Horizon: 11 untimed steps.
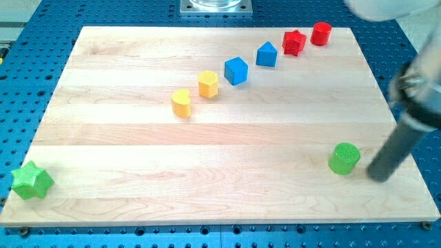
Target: Push the green circle to the bottom of the heart
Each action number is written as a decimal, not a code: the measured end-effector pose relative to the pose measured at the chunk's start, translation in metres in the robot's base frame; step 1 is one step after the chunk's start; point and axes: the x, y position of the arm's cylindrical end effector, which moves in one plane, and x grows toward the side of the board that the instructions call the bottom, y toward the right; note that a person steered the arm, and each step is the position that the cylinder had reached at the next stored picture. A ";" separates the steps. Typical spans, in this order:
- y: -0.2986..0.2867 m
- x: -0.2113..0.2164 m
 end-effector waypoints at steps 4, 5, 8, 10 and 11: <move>-0.168 0.042; -0.264 0.027; -0.192 -0.023; -0.281 -0.024; -0.300 -0.024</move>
